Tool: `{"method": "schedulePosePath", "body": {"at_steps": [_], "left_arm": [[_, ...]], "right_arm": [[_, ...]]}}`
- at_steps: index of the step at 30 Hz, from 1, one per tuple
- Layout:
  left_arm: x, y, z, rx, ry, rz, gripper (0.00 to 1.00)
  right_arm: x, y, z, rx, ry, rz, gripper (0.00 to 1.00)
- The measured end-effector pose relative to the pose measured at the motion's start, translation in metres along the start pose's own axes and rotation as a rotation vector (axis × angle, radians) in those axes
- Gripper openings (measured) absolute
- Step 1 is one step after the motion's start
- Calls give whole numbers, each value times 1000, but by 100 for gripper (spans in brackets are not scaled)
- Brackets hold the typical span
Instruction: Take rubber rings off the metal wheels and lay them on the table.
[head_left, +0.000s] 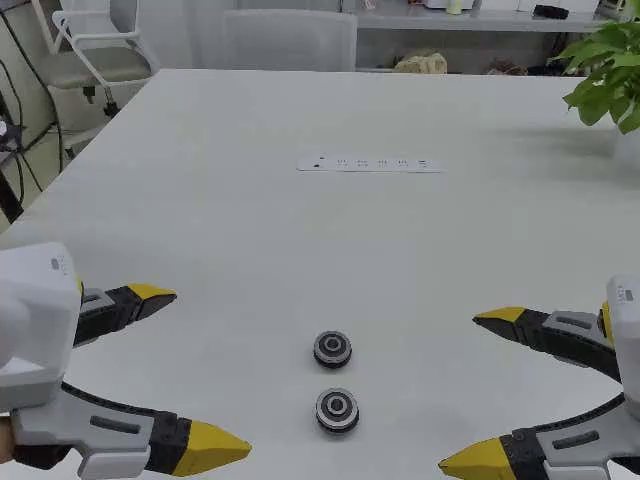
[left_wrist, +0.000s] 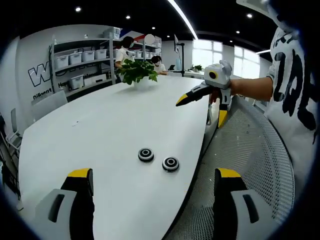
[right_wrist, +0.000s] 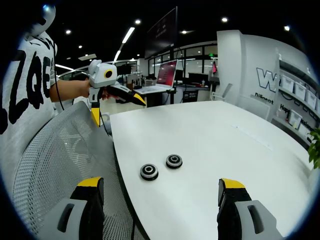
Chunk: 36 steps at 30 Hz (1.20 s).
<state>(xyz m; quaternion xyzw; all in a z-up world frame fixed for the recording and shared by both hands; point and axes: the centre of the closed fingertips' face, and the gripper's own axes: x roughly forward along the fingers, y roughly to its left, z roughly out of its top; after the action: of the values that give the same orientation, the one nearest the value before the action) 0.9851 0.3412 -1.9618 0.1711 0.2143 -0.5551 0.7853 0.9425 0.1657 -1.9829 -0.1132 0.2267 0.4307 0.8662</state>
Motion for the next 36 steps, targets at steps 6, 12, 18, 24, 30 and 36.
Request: {"method": "schedulePosePath", "body": {"at_steps": [6,12,18,24,30,36], "left_arm": [[1,0,1,1,3,-3,99],[2,0,2,-1,2,-4,99],[2,-1,4,2,2,-9,99],[1,0,2,-5,3,-6,99],[-1,2,-3,-14,13,2,99],[0,2,-2,-11,10,0,99]], "right_arm": [[0,0,0,-2,4,1,94],[-1,0,-1,-1,11,2,94],[-3,-3,-2,-11,19,-1,94],[-1,-3,-3,-12,23,4,94],[3,-4,-3,-14,22,14,94],[4,-5,-3,-15,20,17,94]]}}
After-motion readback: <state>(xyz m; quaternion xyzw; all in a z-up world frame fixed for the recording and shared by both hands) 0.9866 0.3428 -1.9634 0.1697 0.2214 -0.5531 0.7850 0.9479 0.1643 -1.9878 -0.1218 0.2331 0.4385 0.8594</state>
